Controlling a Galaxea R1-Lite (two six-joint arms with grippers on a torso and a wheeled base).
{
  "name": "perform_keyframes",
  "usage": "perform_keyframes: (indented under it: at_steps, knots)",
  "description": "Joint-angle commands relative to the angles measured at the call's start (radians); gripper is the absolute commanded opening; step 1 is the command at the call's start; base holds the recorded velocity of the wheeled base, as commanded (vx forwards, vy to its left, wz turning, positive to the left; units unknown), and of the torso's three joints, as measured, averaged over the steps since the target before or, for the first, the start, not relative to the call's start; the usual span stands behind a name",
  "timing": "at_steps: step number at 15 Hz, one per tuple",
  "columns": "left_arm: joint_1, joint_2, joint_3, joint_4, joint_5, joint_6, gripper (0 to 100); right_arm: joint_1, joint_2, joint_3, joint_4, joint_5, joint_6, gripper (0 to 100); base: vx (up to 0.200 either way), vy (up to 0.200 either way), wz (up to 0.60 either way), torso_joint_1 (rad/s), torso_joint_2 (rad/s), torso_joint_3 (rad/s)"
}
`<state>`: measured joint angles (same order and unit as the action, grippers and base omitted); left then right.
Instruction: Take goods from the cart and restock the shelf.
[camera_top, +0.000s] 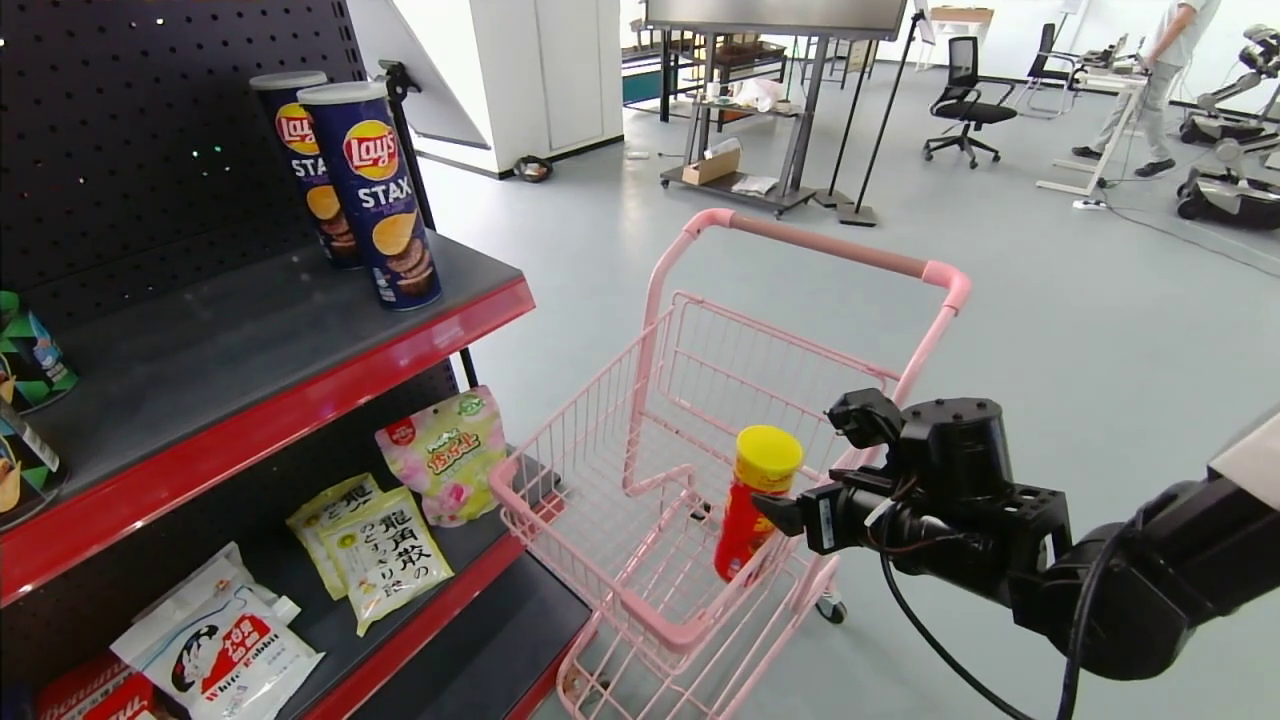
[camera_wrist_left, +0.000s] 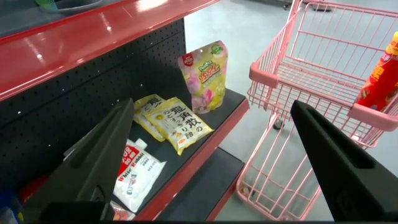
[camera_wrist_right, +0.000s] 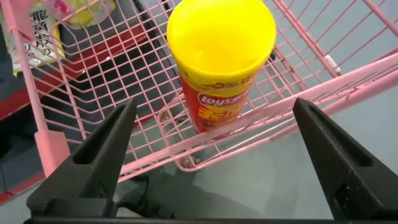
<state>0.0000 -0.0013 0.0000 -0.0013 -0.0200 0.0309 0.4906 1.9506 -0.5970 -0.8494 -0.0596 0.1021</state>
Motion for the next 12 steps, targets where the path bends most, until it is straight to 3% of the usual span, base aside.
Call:
perform_keyframes:
  at_steps: [1, 12]
  knots:
    - [0.000, 0.001, 0.000, 0.000, 0.000, 0.000, 100, 0.005, 0.051, -0.006, -0.020, 0.001, 0.001, 100, 0.000, 0.000, 0.00, 0.000, 0.00, 0.000]
    - [0.000, 0.001, 0.000, 0.000, 0.000, 0.000, 100, -0.004, 0.166, -0.070, -0.094, 0.003, 0.007, 100, 0.000, 0.000, 0.00, 0.000, 0.00, 0.000]
